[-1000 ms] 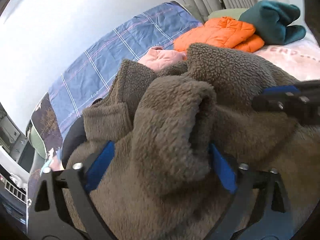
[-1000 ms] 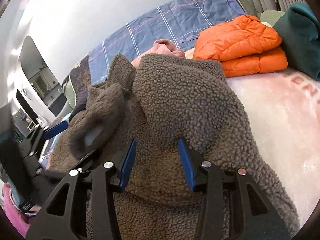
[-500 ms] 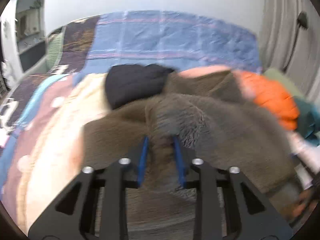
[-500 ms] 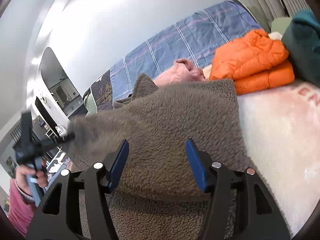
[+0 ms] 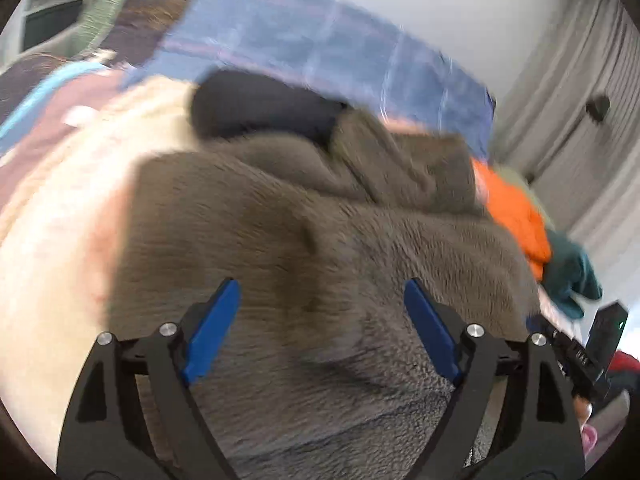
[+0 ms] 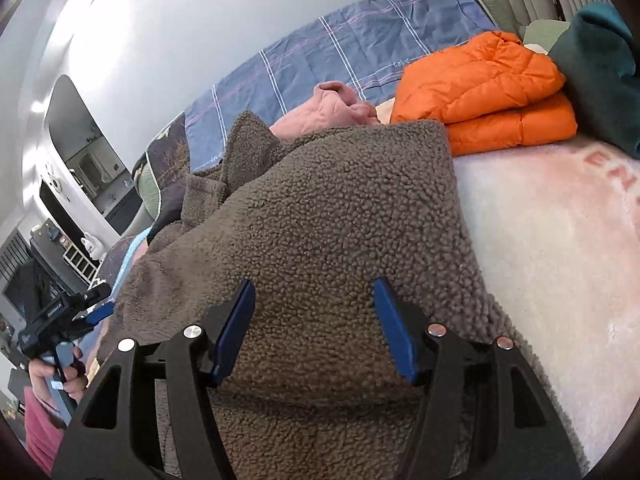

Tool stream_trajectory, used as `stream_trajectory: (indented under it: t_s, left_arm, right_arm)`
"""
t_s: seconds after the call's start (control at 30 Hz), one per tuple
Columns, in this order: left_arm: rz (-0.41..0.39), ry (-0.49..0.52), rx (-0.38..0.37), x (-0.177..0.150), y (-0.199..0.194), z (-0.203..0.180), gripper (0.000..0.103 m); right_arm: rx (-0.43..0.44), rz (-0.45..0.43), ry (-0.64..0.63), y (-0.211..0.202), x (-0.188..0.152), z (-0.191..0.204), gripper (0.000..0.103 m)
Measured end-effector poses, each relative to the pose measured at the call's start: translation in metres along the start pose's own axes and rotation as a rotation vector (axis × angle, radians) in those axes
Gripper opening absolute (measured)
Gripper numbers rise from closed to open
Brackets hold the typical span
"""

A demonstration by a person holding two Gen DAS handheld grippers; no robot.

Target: Fold large clothes

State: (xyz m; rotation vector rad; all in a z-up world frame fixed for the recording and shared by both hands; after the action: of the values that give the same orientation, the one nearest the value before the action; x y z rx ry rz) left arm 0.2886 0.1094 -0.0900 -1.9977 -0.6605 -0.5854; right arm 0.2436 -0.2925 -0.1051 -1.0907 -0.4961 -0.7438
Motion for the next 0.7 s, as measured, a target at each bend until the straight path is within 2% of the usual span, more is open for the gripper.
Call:
stream_trajectory:
  t_s: [0.03,0.07,0.1,0.13,0.17,0.27,0.3,0.37,0.4,0.47,0.5,0.53,0.57,0.6,0.7]
  left_arm:
    - [0.043,-0.001,0.017,0.000,0.016,0.000,0.084]
    - [0.096,0.002,0.052,-0.005,0.033,0.000,0.065]
    - [0.103,0.023,0.080,-0.006,0.042,-0.002,0.056]
    - [0.089,0.061,0.094,-0.007,0.043,-0.010,0.039]
    - [0.068,0.084,0.083,-0.007,0.036,-0.017,0.034]
    - [-0.063,0.127,0.053,0.000,-0.014,-0.033,0.033]
    - [-0.094,0.152,0.059,0.001,-0.029,-0.037,0.033]
    - [-0.126,0.201,0.104,0.000,-0.050,-0.038,0.035]
    - [-0.125,0.214,0.135,0.000,-0.050,-0.034,0.036]
    - [-0.077,0.224,0.201,-0.014,-0.039,-0.023,0.047]
    - [-0.041,0.229,0.253,-0.023,-0.026,-0.015,0.049]
    - [0.003,0.232,0.296,-0.031,-0.009,-0.007,0.057]
    - [0.041,0.217,0.295,-0.041,0.008,0.004,0.061]
    - [0.024,0.198,0.273,-0.043,0.009,0.008,0.061]
    - [0.007,0.185,0.276,-0.036,0.002,0.006,0.065]
  right_arm:
    - [-0.007,0.003,-0.004,0.001,0.000,0.000,0.062]
    - [-0.014,0.005,-0.008,0.003,0.000,0.001,0.062]
    - [-0.018,0.006,-0.012,0.003,0.000,0.002,0.062]
    - [-0.019,0.002,-0.012,0.001,0.000,0.002,0.062]
    - [-0.031,-0.010,-0.013,-0.005,0.002,0.002,0.062]
    - [-0.034,-0.101,-0.053,-0.034,0.014,0.009,0.062]
    - [-0.027,-0.160,-0.093,-0.050,0.018,0.016,0.062]
    - [-0.051,-0.218,-0.148,-0.064,0.023,0.025,0.062]
    - [-0.066,-0.215,-0.174,-0.062,0.023,0.029,0.063]
    - [-0.112,-0.130,-0.200,-0.039,0.018,0.031,0.063]
    - [-0.170,-0.034,-0.215,-0.012,0.010,0.028,0.063]
    - [-0.212,0.056,-0.223,0.013,0.000,0.021,0.063]
    - [-0.221,0.121,-0.214,0.033,-0.008,0.014,0.064]
    - [-0.223,0.134,-0.203,0.037,-0.007,0.013,0.064]
    - [-0.246,0.080,-0.223,0.024,-0.005,0.018,0.064]
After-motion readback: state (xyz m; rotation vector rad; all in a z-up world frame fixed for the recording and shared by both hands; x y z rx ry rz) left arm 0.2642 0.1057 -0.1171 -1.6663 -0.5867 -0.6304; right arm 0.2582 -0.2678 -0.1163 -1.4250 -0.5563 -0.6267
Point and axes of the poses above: each gripper's, at about its wrist camera, not at the fingertips, and y roughly the way its jaws point, z to its left, x to its top, the point moved 1 cm from there along y, roughly the way its jaws point, and after that the axes turned 7 degrees about -x, right-handed, at the moved point
